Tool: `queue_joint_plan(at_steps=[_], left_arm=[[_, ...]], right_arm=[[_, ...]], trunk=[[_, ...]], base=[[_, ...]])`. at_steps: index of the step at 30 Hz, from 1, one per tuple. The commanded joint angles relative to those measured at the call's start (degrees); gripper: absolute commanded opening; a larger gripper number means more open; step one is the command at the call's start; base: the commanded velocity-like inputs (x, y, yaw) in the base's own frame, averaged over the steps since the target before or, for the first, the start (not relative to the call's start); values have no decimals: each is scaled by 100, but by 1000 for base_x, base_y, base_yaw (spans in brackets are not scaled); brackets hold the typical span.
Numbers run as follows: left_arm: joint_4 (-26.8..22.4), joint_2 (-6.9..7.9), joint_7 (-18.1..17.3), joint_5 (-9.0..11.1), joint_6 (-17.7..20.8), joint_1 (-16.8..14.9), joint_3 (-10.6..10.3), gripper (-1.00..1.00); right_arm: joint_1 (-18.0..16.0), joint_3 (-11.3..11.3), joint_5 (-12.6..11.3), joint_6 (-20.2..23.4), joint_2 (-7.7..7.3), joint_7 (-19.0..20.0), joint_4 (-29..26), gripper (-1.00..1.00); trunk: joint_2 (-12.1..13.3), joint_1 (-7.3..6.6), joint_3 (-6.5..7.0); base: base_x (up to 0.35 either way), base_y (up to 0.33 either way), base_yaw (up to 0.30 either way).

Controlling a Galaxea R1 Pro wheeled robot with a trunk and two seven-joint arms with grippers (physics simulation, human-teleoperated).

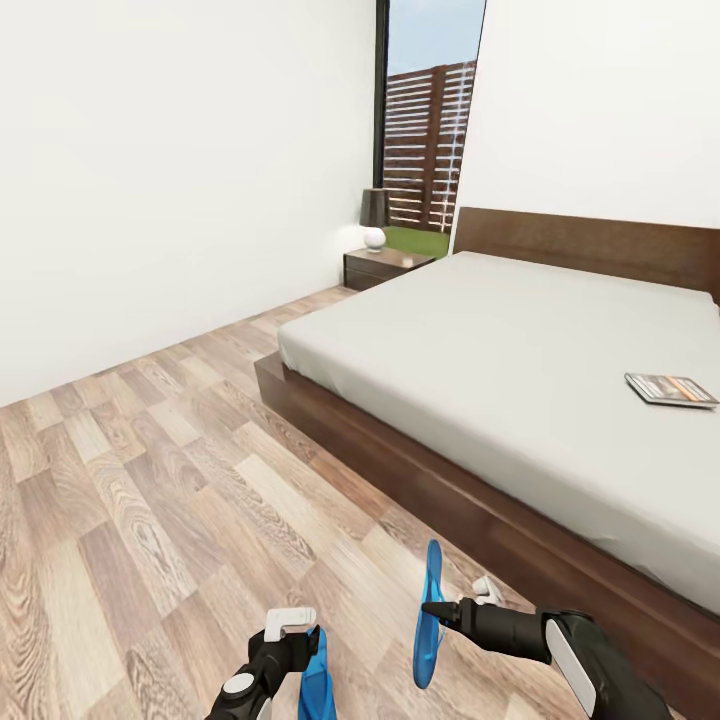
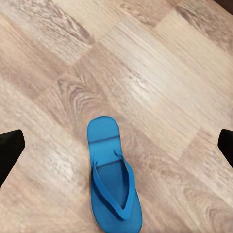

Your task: In the bedroom, move the book from the bed onto either nightstand, and place the two sandals side by side next to the bed.

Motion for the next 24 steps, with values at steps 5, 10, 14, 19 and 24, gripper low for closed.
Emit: queue_joint_plan(at_steps=[5,10,14,19,24], left_arm=[[-11,3,29,26,36,0,-17,100],[-11,3,30,26,25,0,-17,100],[-11,3,30,25,21,0,-17,100],[-11,3,30,26,20,0,-17,100],[-11,3,35,21,25,0,-16,100]], right_arm=[[-2,-7,-13,24,0,10,0,-100],[-2,-7,-13,25,4,10,3,-100],[-2,-7,-13,22,8,5,22,-100],[-2,-7,-13,21,9,2,38,-100],[-2,-7,-13,21,17,0,43,-100]], trunk=[[-2,-1,-5],[-2,-1,-5],[-2,-1,-5],[-2,-1,-5],[-2,-1,-5]], base=[[50,-135,0],[63,-237,0],[12,-61,0],[2,-10,0],[-10,-1,0]])
